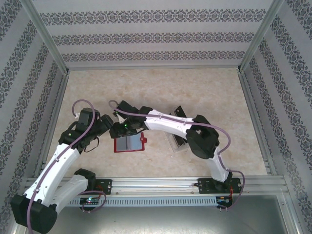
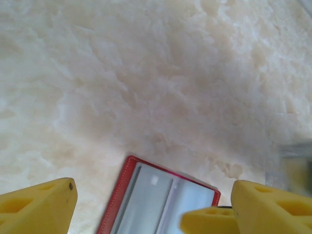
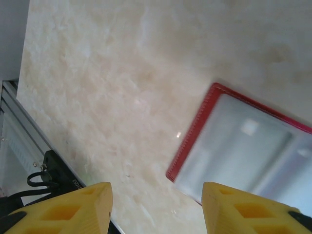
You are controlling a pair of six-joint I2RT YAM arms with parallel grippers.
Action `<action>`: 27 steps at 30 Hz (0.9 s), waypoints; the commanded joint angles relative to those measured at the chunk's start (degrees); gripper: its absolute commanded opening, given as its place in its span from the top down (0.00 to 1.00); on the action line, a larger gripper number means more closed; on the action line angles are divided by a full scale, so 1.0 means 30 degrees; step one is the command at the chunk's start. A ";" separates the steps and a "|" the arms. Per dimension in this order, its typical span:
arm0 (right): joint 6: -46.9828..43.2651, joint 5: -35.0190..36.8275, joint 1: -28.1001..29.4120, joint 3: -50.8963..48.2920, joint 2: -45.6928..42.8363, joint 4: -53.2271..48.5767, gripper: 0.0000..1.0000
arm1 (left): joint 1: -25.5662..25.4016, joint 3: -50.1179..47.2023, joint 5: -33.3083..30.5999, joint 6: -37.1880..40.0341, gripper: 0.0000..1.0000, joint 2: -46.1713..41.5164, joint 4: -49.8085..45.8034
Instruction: Put the credit cards into the card holder
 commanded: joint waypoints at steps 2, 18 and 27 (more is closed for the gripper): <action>-0.0084 0.1147 -0.1066 -0.2677 -0.2523 0.1032 0.48 | 0.0030 -0.0863 0.0744 0.0619 0.17 0.0903 -0.0497; -0.3766 0.6959 -0.6379 -0.9121 -0.9672 -0.3913 0.51 | -0.0444 -0.1994 0.1612 0.3206 0.18 0.6261 0.1623; -0.6300 0.8047 -0.7462 -0.7125 -0.8386 -0.6080 0.66 | -0.1010 -0.1767 0.1546 0.3388 0.18 0.7835 0.2099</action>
